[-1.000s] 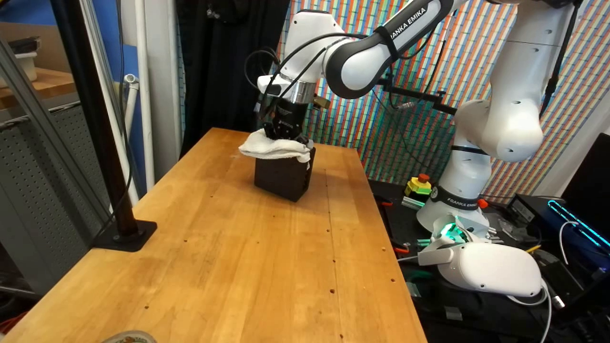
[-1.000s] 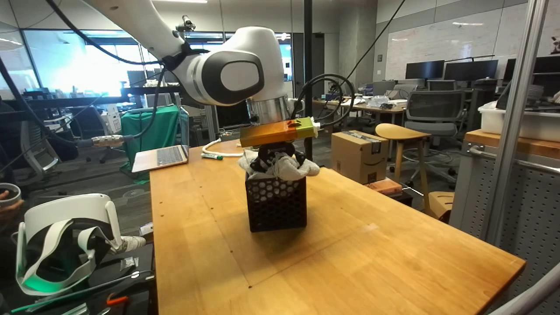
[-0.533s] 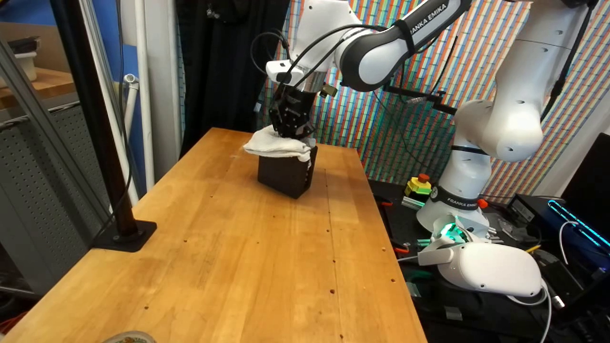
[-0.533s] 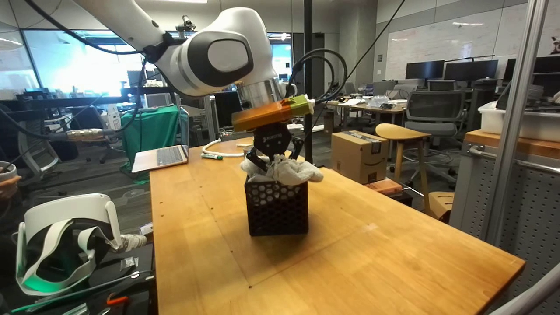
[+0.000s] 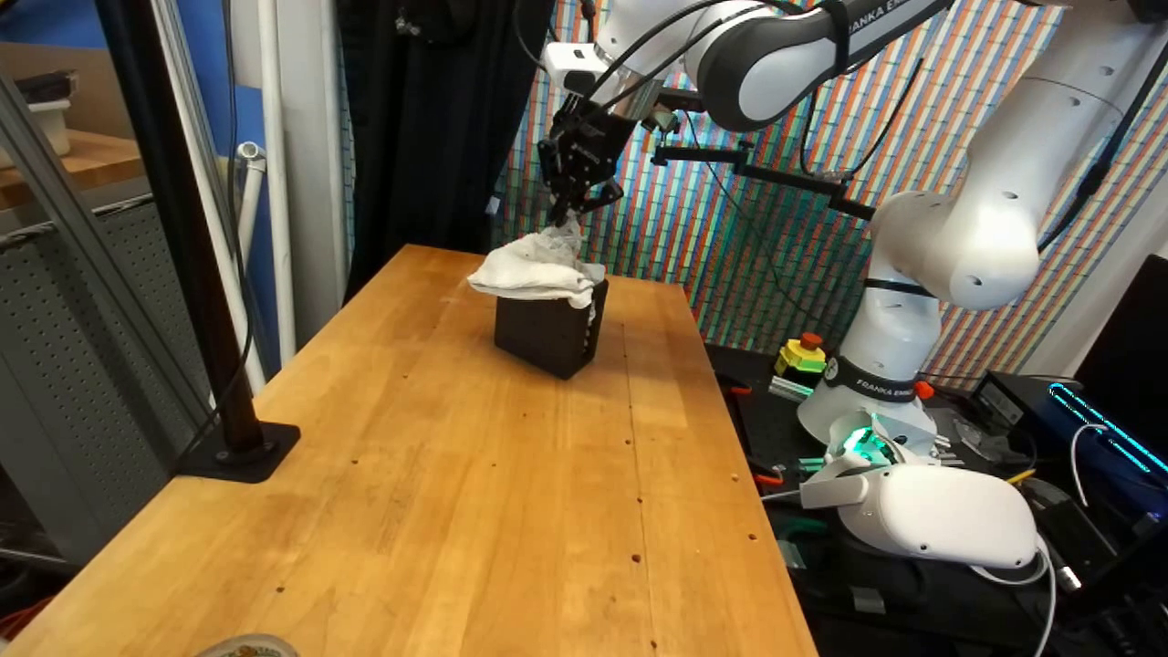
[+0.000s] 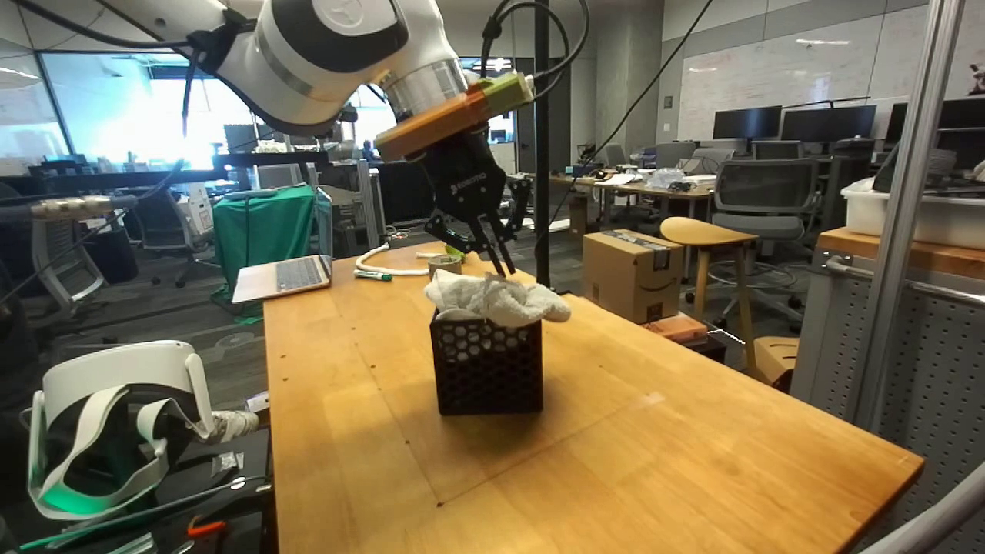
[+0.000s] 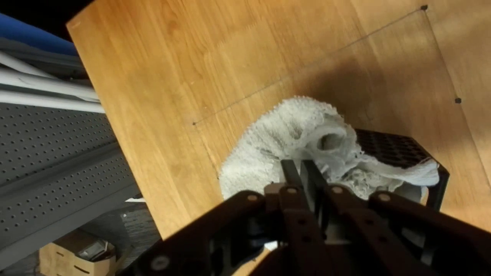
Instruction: Place the towel inside the black basket
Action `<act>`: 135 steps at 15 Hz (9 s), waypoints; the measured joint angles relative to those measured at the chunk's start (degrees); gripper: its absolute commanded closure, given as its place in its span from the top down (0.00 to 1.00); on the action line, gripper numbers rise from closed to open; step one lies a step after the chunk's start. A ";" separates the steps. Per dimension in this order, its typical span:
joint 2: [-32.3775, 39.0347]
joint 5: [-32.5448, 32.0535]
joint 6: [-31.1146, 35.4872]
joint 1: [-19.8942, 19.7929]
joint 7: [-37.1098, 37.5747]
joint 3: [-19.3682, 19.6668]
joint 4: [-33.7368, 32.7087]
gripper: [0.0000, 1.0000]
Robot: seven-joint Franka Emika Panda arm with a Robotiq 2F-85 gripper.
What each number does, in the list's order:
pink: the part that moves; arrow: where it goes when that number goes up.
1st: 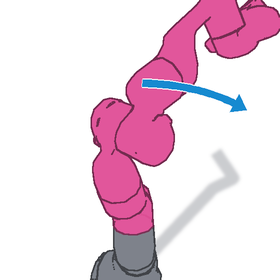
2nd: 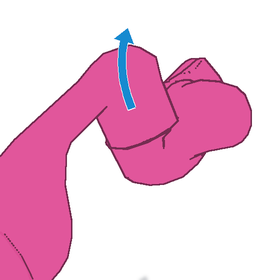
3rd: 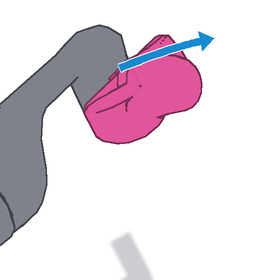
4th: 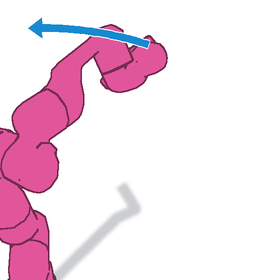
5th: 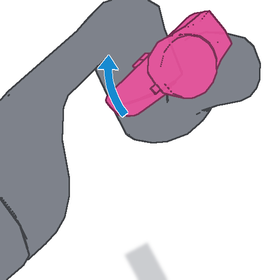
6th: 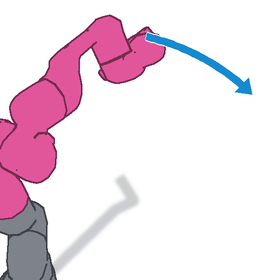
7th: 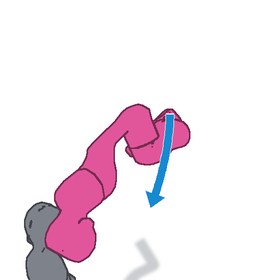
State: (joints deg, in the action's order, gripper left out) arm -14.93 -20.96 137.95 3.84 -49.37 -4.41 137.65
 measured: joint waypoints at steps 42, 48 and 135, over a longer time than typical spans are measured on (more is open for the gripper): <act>6.68 12.56 6.29 4.18 -8.75 2.73 5.20 0.11; 10.19 17.01 2.41 4.17 -12.85 2.71 2.83 0.11; 16.45 3.72 -6.74 3.72 -6.24 -0.46 -4.19 0.11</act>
State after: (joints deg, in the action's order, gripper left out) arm 1.51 -17.24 131.20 7.57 -55.61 -4.87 133.46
